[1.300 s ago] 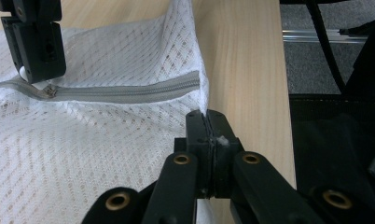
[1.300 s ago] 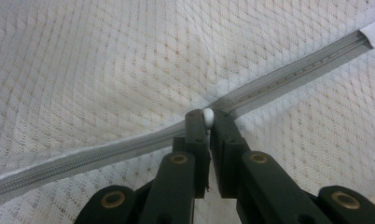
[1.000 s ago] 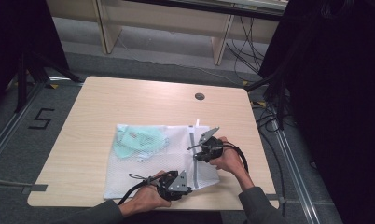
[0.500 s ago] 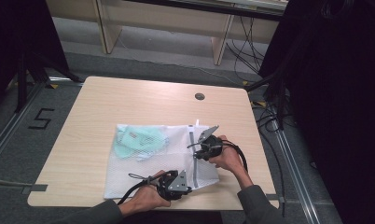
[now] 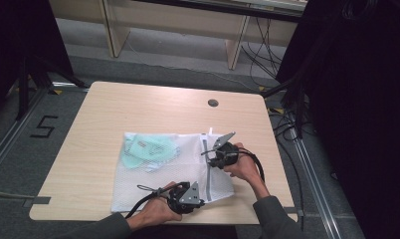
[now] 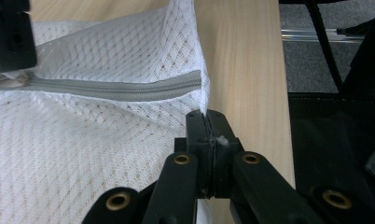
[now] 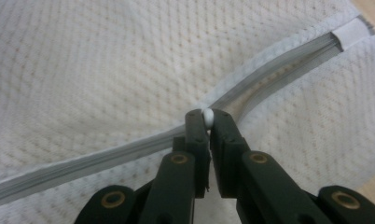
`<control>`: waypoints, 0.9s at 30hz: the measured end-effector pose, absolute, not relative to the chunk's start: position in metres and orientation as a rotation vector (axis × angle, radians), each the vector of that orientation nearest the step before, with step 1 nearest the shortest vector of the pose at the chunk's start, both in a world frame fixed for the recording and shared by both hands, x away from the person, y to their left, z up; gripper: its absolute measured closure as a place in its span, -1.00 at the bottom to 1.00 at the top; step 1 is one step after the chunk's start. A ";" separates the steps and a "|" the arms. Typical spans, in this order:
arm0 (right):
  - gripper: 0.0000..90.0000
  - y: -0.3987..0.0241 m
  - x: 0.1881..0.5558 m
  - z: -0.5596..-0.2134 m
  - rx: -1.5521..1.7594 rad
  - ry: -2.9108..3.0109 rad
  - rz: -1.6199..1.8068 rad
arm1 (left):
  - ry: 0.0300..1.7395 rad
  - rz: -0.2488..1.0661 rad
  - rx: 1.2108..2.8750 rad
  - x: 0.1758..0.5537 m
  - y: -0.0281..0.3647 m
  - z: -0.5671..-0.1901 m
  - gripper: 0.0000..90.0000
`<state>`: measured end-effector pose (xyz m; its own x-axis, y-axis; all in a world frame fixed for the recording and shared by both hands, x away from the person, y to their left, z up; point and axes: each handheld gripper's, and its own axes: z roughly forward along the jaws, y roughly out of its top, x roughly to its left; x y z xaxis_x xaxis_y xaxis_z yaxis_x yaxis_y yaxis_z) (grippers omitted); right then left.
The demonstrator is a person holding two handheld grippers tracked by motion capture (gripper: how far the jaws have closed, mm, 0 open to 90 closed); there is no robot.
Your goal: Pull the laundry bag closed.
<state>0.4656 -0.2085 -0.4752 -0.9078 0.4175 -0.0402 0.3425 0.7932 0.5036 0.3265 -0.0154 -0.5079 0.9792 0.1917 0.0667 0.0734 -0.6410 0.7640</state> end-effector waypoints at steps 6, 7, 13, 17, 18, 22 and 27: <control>0.93 -0.209 0.470 -0.475 0.670 2.834 0.731 | 0.182 0.159 2.273 0.324 -0.017 -0.510 0.98; 0.93 -0.209 0.473 -0.476 0.630 2.825 0.745 | 0.184 0.163 2.273 0.324 -0.017 -0.510 0.98; 0.93 -0.209 0.478 -0.476 0.657 2.808 0.743 | 0.194 0.164 2.258 0.324 -0.017 -0.509 0.98; 0.93 -0.209 0.480 -0.477 0.661 2.805 0.753 | 0.195 0.160 2.259 0.324 -0.017 -0.508 0.98; 0.93 -0.208 0.481 -0.477 0.651 2.814 0.753 | 0.184 0.161 2.270 0.325 -0.016 -0.507 0.98; 0.93 -0.208 0.483 -0.477 0.661 2.806 0.753 | 0.181 0.159 2.269 0.324 -0.017 -0.508 0.98; 0.93 -0.207 0.486 -0.475 0.668 2.806 0.743 | 0.196 0.160 2.258 0.324 -0.017 -0.509 0.98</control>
<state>0.4860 -0.2072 -0.4755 -0.8867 0.4605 -0.0416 0.3795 0.7762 0.5035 0.3236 -0.0171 -0.5088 0.9796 0.1947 0.0497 0.0868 -0.6333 0.7690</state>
